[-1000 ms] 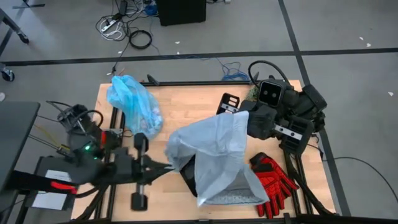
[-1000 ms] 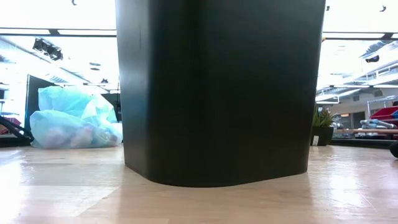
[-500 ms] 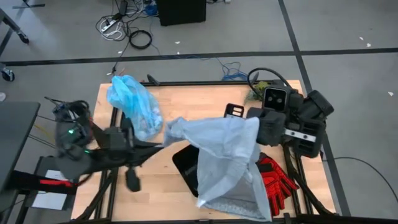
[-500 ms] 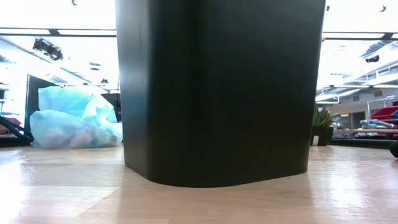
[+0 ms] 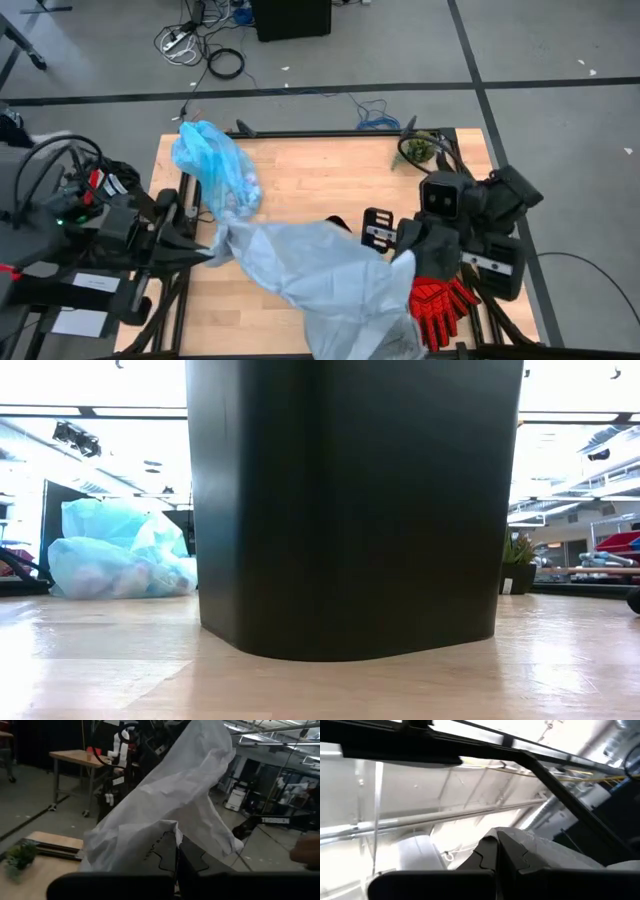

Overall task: Place trash/remove bag and relplace
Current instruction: Put the gray trash bag into the trash bin

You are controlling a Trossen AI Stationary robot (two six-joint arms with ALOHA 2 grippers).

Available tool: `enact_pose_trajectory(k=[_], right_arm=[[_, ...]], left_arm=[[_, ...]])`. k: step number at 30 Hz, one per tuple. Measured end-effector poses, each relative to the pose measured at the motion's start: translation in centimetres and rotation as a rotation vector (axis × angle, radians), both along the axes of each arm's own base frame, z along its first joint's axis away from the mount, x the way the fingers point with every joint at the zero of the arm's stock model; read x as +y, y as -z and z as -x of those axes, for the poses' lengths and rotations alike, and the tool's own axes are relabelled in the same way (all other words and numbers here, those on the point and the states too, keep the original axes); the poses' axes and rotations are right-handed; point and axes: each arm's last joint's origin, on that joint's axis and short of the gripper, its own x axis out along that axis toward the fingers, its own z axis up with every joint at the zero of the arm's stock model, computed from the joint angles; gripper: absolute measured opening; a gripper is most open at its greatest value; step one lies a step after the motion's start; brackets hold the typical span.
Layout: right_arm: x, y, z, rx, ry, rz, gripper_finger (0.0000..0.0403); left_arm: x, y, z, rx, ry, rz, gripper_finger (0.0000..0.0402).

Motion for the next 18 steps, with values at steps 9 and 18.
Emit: enact_pose_trajectory(k=[9,18], right_arm=[[0.6,0.7,0.8,0.283,0.14,0.057,0.0],[-1.7,1.5,3.5,0.659,0.486,0.111,0.0]], left_arm=[[-2.8,1.2,-0.4,0.033,0.031,0.04,0.0005],[-5.6,5.4,-4.9,0.145,-0.163,-0.077,0.0005]])
